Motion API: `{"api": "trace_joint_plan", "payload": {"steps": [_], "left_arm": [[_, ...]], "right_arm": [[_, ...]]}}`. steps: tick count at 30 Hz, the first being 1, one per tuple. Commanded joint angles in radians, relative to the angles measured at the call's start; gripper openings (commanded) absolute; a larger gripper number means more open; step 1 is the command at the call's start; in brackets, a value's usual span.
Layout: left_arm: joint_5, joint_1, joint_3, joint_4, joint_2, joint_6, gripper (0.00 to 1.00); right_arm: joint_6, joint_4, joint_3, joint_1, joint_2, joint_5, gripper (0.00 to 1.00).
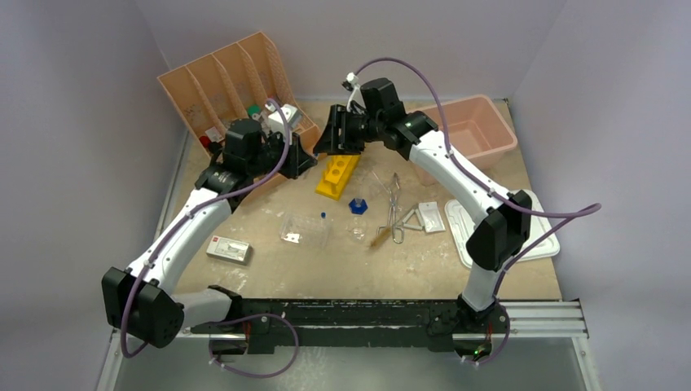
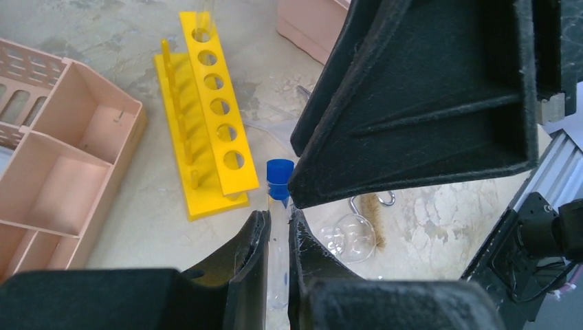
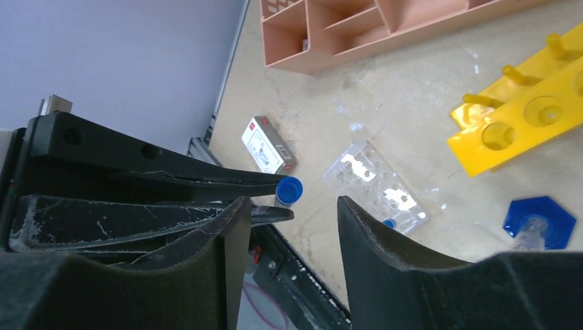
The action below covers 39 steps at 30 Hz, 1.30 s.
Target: Organize the chemistry lab equipment
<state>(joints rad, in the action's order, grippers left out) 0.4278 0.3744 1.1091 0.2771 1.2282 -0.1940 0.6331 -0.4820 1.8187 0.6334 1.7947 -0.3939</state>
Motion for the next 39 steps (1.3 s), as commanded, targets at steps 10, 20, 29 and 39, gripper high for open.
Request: {"api": "trace_joint_plan", "payload": {"steps": [10,20,29,39], "left_arm": [[0.023,0.001,0.053,-0.018,-0.067,0.051,0.00],[0.032,0.003,0.054,-0.006,-0.073,0.057,0.05],[-0.130,0.001,0.064,0.064,-0.075,0.004,0.70],[-0.709,-0.005,0.050,0.123,-0.151,-0.226,0.76]], "right_arm": [[0.153,0.082,0.013,-0.001,0.010,-0.142,0.38],[0.145,0.101,-0.019,-0.001,-0.008,-0.134,0.17],[-0.032,0.087,-0.100,-0.001,-0.144,0.172,0.15],[-0.354,0.135,-0.284,0.151,-0.311,0.547,0.16]]}}
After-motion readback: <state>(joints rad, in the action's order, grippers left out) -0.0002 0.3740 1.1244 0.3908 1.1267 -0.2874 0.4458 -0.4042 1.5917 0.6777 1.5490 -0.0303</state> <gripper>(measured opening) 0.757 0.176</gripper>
